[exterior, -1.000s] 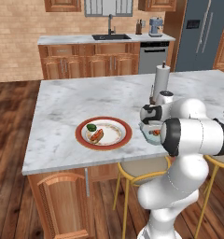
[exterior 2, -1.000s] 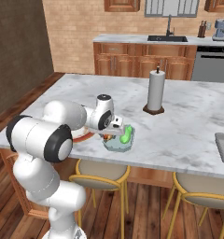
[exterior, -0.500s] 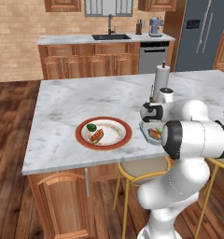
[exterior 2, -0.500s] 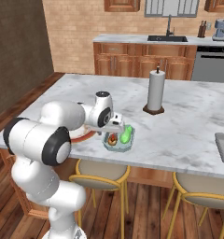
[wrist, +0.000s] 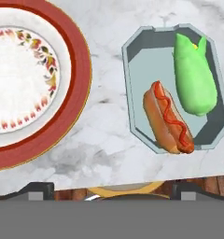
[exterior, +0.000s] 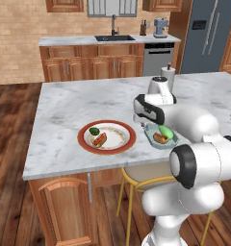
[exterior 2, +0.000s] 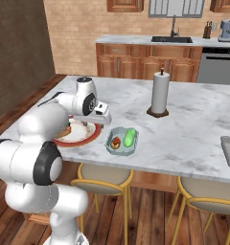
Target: Place one cooked food and one vegetable from the large plate to each tupperware container.
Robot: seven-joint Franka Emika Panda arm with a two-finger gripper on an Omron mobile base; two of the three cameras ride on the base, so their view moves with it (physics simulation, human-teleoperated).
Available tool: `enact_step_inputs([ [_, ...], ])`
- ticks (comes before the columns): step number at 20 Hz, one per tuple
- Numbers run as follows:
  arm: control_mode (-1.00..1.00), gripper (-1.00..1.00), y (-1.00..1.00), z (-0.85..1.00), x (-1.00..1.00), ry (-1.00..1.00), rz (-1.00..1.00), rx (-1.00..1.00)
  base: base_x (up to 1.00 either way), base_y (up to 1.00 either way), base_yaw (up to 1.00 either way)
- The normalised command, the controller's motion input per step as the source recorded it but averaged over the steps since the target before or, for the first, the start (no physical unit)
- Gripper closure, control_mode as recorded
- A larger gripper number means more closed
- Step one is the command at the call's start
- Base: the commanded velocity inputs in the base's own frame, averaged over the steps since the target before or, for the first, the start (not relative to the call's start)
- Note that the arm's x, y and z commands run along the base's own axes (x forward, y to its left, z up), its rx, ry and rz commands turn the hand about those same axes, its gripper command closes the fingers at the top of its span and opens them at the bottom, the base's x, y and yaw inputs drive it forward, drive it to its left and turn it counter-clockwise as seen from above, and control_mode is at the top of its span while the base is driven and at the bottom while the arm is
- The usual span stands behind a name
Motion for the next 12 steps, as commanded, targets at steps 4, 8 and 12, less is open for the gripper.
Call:
enact_step_inputs([
  [4, -1.0, -1.0, 0.93, 0.0, 0.0, 0.0, -0.3, 0.1, 0.0, 0.0, 0.0],
  [8, -1.0, -1.0, 0.98, 0.0, 0.0, 0.0, -0.27, 0.18, 0.0, 0.0, 0.0],
  [12, -1.0, -1.0, 0.95, -0.17, 0.05, 0.0, -0.06, 0.11, 0.0, 0.0, 0.0],
])
